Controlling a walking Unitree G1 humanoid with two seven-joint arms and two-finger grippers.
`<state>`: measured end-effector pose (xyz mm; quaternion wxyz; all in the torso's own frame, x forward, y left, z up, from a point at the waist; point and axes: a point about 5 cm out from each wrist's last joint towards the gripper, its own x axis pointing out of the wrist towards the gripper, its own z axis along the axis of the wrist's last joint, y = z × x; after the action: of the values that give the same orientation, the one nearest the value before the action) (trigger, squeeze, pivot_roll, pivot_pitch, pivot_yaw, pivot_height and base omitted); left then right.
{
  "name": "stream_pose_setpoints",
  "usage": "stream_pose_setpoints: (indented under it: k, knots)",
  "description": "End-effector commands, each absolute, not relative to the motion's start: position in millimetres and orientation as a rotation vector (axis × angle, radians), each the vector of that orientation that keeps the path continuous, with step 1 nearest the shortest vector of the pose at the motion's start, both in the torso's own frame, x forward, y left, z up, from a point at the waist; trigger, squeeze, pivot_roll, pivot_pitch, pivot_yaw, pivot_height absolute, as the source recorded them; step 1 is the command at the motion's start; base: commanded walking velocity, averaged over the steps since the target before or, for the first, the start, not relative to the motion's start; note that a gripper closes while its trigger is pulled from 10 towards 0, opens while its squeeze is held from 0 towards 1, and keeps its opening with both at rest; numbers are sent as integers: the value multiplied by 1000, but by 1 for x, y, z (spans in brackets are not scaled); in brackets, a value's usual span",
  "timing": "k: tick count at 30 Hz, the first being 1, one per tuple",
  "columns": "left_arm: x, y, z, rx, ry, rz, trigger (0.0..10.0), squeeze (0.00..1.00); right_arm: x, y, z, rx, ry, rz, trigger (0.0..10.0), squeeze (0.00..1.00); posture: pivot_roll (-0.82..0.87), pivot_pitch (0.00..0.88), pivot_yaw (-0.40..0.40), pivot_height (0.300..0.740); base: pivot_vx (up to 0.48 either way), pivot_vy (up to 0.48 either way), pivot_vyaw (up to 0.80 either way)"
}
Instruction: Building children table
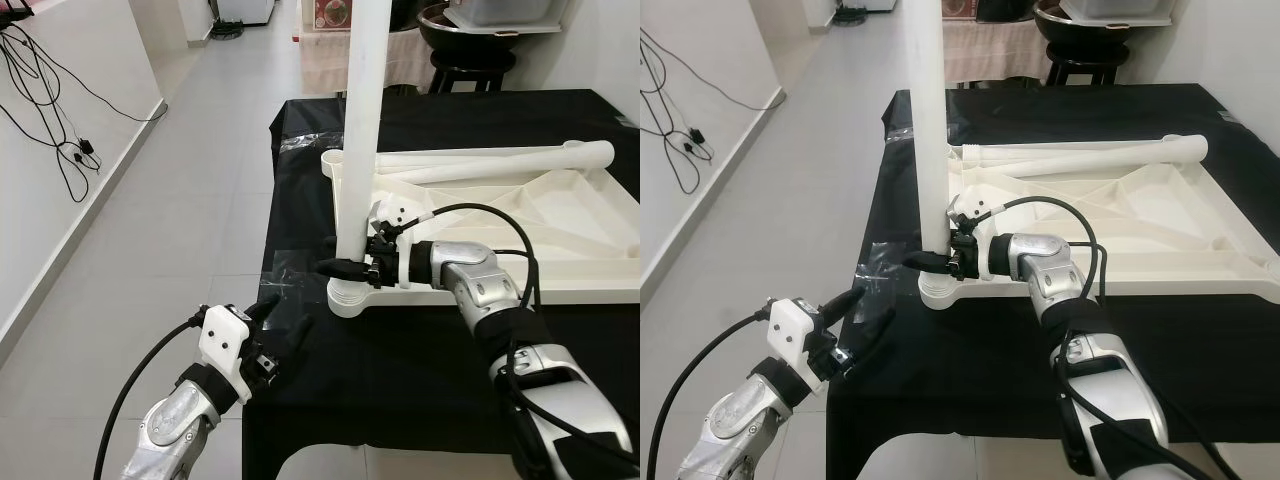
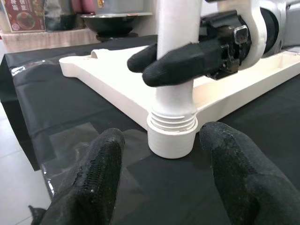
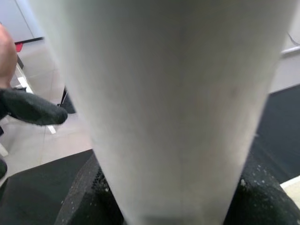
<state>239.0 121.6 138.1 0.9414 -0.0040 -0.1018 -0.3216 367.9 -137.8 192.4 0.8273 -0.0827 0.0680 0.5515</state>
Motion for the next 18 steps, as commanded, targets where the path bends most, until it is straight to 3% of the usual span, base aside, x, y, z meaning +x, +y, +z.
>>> stream_pose_setpoints:
  k: [1,4,5,6,7,8,9,10,12,18]
  knots:
    - [237,123,136,10,-197,-656,10000,0,362,-152,180,-186,183,1119,0,0,-59,127,18,740,0,0,0]
    - [237,123,136,10,-197,-656,10000,0,362,-152,180,-186,183,1119,0,0,-59,127,18,740,0,0,0]
    - [238,124,137,11,-197,-655,10000,0,359,-161,175,-208,176,1038,0,0,-62,129,18,740,0,0,0]
    - [238,127,137,15,-197,-652,10000,0,348,-153,156,-137,155,733,0,0,-71,130,13,740,0,0,0]
    - [238,127,137,15,-197,-652,10000,0,348,-153,156,-137,155,733,0,0,-71,130,13,740,0,0,0]
    - [239,129,138,18,-197,-649,10000,0,315,-135,124,-73,237,564,0,0,-84,136,30,740,0,0,0]
    - [239,129,138,18,-197,-649,10000,0,315,-135,124,-73,237,564,0,0,-84,136,30,740,0,0,0]
    - [241,131,137,23,-196,-648,10000,0,301,-136,130,-161,175,413,0,0,-90,133,42,740,0,0,0]
    - [242,132,137,24,-194,-648,10000,0,298,-138,128,-94,198,344,0,0,-123,114,59,740,0,0,0]
    - [245,130,136,25,-192,-663,10000,0,312,-138,127,-125,225,399,0,0,-95,114,39,740,0,0,0]
